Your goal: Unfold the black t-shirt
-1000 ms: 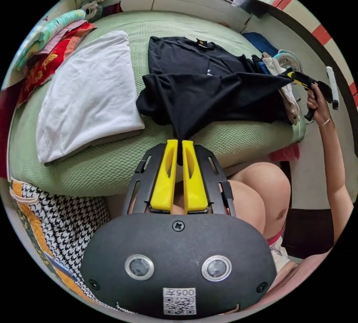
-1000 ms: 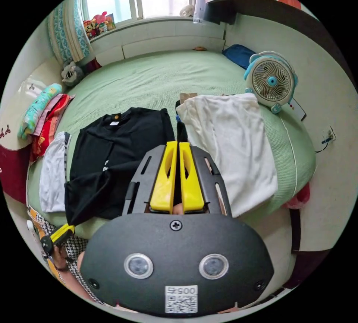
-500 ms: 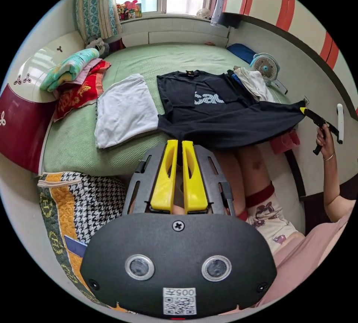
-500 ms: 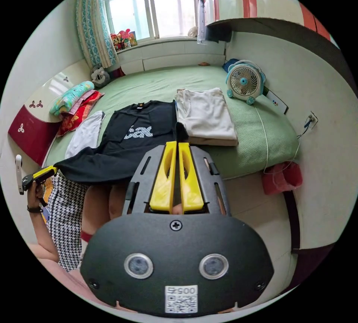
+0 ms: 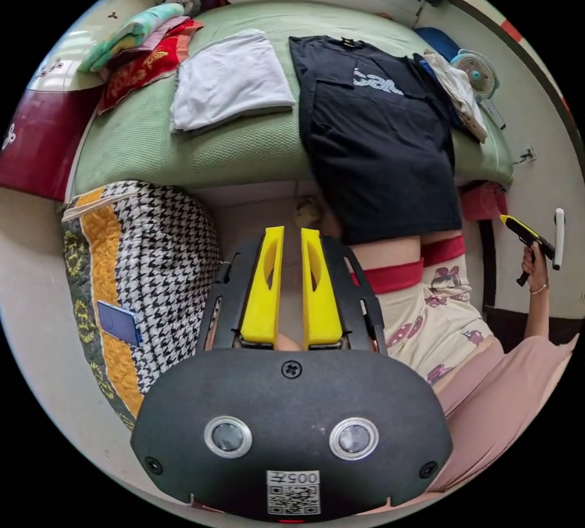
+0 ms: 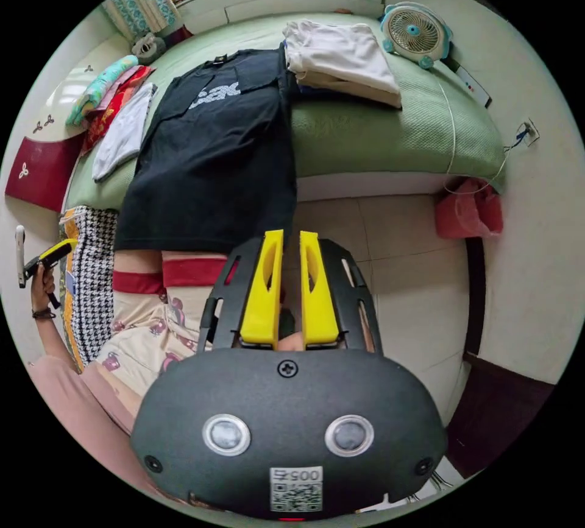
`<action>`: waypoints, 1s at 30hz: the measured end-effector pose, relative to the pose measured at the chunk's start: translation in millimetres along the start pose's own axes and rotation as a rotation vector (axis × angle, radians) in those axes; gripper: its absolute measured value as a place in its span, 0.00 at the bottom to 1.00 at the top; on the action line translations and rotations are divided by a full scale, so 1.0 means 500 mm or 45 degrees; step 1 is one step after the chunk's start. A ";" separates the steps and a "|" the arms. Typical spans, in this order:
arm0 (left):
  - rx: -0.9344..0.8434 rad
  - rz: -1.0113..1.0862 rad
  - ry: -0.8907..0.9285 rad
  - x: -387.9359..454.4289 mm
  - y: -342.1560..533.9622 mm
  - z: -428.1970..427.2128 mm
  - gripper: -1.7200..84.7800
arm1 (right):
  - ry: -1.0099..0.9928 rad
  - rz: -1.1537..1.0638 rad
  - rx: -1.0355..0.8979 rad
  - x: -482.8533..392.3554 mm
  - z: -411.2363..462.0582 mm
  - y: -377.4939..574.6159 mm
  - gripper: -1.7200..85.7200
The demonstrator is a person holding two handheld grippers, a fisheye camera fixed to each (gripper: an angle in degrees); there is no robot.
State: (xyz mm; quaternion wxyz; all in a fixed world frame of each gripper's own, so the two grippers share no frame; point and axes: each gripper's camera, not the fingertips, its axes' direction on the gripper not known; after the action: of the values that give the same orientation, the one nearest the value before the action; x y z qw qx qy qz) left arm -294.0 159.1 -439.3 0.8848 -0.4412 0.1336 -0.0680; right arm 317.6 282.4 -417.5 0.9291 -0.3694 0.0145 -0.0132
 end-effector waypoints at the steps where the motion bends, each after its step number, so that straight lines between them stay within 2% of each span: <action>1: 0.017 0.006 0.004 0.001 -0.011 -0.002 0.10 | 0.004 -0.017 0.024 -0.005 -0.006 -0.032 0.09; 9: 0.254 0.253 0.157 0.143 -0.298 0.048 0.17 | -0.007 -0.254 0.235 -0.162 0.019 -0.345 0.13; 19: 0.242 0.355 0.149 0.285 -0.661 0.217 0.19 | -0.037 -0.309 0.242 -0.334 0.209 -0.820 0.15; 25: 0.130 0.288 0.140 0.302 -0.791 0.347 0.17 | 0.002 -0.230 0.137 -0.356 0.322 -0.978 0.14; 30: 0.136 0.225 0.106 0.278 -0.811 0.390 0.12 | 0.034 -0.237 0.102 -0.356 0.375 -0.998 0.11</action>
State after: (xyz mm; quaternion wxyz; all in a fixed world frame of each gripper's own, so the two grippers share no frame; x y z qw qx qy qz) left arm -104.4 30.6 -28.0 0.9033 -0.3765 0.2049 -0.0151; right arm 139.5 54.8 64.5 0.9375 -0.3316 -0.0082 -0.1051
